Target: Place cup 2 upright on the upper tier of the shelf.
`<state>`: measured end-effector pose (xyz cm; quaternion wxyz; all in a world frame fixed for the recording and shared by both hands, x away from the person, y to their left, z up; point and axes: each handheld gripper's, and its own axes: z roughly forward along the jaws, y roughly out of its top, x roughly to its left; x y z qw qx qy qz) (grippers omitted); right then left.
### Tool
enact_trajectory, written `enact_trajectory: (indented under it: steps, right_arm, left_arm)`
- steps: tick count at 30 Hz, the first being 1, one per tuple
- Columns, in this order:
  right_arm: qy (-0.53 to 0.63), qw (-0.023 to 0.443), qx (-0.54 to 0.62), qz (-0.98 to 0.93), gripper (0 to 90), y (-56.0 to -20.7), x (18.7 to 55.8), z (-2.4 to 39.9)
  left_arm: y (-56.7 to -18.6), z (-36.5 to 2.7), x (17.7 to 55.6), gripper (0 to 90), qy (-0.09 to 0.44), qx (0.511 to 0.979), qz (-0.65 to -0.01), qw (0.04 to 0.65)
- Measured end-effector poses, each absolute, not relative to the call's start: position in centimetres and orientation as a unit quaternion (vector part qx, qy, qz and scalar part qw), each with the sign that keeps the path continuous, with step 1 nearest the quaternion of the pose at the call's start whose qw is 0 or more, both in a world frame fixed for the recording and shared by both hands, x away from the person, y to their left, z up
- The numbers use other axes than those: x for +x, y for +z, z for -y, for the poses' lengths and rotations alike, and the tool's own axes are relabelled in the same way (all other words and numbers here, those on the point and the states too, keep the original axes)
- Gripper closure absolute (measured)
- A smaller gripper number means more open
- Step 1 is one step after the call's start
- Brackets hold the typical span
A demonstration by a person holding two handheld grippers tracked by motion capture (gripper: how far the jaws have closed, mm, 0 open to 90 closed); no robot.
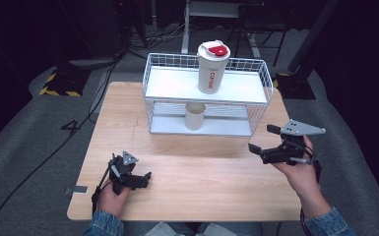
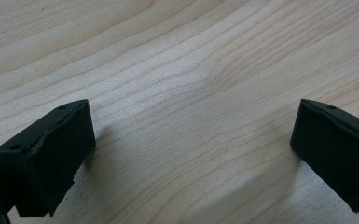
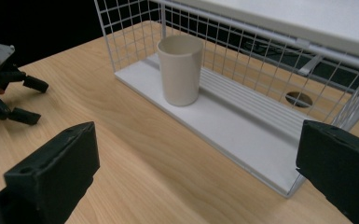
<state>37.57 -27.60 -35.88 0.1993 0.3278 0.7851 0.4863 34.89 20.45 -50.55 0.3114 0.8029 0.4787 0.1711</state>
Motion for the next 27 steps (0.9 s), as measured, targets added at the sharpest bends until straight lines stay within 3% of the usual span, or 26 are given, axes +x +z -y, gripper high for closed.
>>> enact_trajectory:
  steps: [9,11,27]
  right_arm:
    - [0.499,0.192,0.355,-0.767,0.0,-40.6,36.3,28.7]
    - [0.475,0.172,0.355,-0.787,0.0,-42.0,36.3,28.8]
    - [0.401,0.142,0.387,-0.818,0.0,-48.7,35.3,29.0]
  left_arm:
    - [-50.6,-20.5,34.8,0.2,0.17,0.803,-0.479,0.312]
    - [-50.6,-20.5,34.8,0.2,0.17,0.803,-0.479,0.312]
    - [-50.6,-20.5,34.9,0.1,0.17,0.802,-0.479,0.312]
